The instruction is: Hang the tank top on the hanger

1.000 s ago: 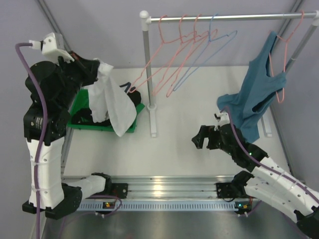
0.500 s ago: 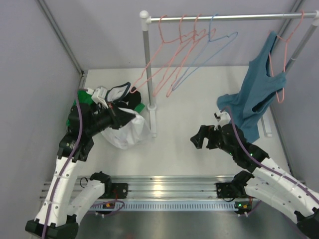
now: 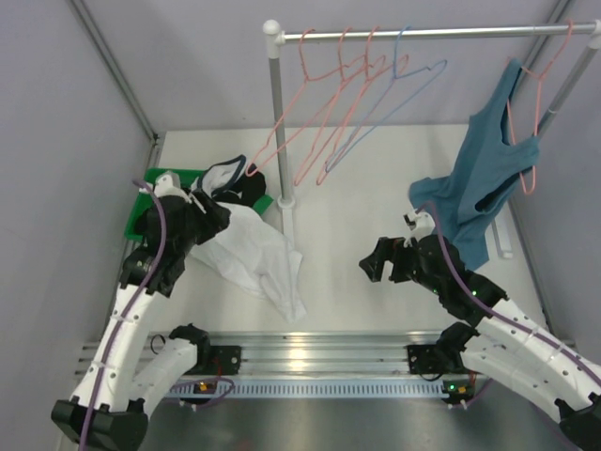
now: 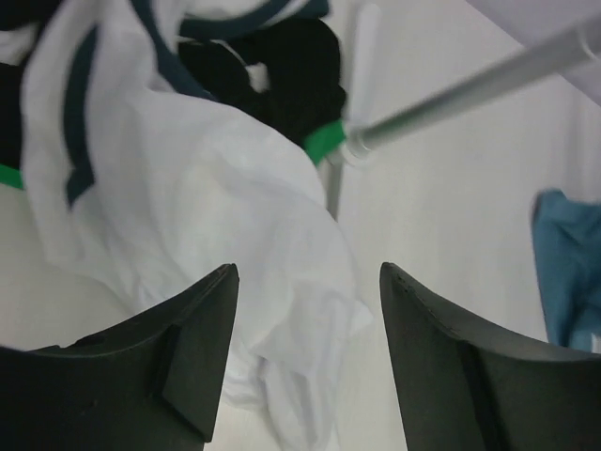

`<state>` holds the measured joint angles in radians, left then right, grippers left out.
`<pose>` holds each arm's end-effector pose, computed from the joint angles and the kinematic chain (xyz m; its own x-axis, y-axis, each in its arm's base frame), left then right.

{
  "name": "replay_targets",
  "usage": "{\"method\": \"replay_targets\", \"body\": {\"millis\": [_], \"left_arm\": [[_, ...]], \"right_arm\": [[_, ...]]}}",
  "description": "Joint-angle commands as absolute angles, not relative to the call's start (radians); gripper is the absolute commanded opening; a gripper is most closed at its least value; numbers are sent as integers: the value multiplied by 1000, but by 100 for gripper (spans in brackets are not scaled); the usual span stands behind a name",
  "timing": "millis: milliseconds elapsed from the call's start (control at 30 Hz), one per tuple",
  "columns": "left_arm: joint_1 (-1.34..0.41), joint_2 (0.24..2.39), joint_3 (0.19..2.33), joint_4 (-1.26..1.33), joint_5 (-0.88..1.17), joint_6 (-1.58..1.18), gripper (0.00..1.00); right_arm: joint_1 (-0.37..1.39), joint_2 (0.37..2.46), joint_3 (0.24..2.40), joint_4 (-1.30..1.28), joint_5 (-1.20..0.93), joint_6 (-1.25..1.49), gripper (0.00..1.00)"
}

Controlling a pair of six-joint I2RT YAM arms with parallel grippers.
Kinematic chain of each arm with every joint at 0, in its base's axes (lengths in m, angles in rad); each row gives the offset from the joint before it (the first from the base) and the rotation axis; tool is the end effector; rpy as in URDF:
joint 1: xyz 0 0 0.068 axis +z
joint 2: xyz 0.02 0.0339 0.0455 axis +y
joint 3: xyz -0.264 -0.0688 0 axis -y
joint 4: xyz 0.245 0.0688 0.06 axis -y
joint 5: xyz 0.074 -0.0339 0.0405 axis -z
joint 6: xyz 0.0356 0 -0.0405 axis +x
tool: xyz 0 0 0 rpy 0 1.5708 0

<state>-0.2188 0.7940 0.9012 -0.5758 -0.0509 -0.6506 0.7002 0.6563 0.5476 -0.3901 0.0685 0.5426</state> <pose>0.1662 -0.0351 0.3382 -0.4553 -0.5184 -0.7239 -0.1298 0.8430 -0.5221 0.1217 0.0994 0.2553 -0.6215 0.1500 -0.7689 -0.3223 0.8457 0.4254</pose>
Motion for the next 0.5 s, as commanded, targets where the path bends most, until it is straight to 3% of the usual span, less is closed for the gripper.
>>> {"method": "replay_targets", "body": {"millis": [0, 200, 333, 433, 467], "left_arm": [[-218, 917, 988, -618, -450, -727, 67], [-213, 1152, 1034, -571, -581, -744, 78], [-201, 1242, 1045, -531, -578, -752, 80], [-199, 1284, 1046, -506, -560, -727, 67], [-198, 1301, 1045, -486, -552, -703, 53]], "right_arm": [[715, 652, 545, -361, 61, 540, 100], [715, 644, 541, -368, 60, 535, 100], [715, 637, 545, -382, 60, 532, 100], [715, 623, 543, -394, 61, 531, 100], [715, 620, 543, -396, 63, 531, 100]]}}
